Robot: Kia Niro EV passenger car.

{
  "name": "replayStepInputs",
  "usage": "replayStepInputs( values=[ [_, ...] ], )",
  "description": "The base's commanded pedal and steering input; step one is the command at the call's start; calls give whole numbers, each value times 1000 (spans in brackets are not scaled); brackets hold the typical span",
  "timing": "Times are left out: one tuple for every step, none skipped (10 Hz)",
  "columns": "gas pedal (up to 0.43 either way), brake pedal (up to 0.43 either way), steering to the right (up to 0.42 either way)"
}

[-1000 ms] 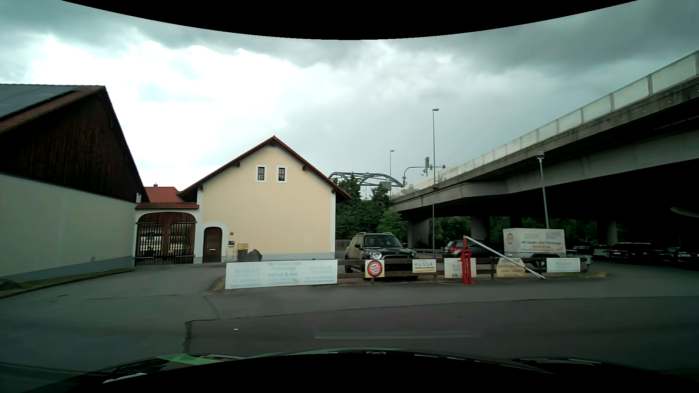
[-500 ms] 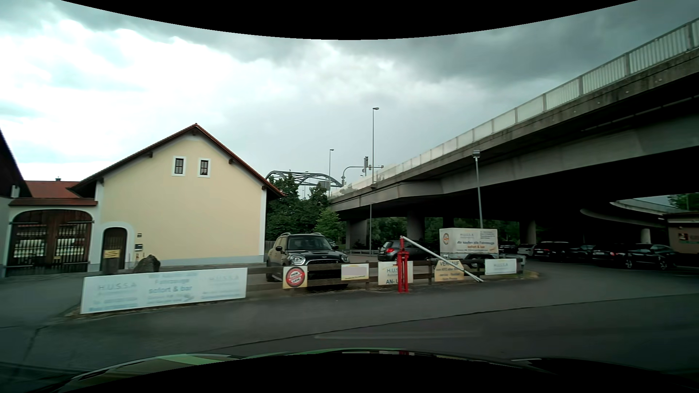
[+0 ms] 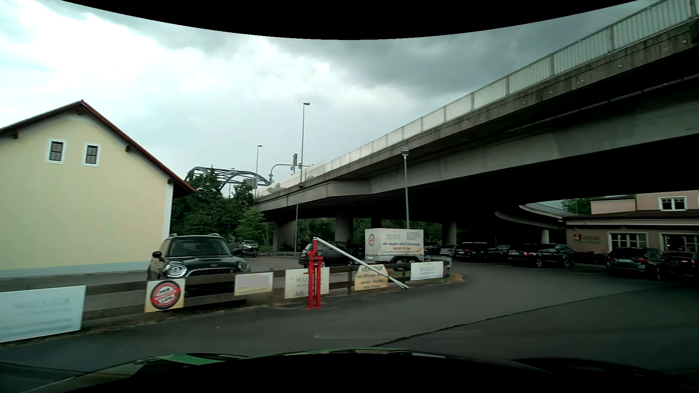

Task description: Follow the waypoints while adhering to traffic rules and regulations

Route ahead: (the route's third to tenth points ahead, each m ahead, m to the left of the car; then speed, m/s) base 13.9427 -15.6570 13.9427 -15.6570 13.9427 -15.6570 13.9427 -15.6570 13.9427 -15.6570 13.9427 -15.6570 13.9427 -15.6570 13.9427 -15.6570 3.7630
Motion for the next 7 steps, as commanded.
replayStepInputs(
  values=[
    [67,0,507],
    [67,0,506],
    [67,0,504],
    [67,0,504],
    [67,0,503],
    [67,0,503],
    [67,0,502]
  ],
)
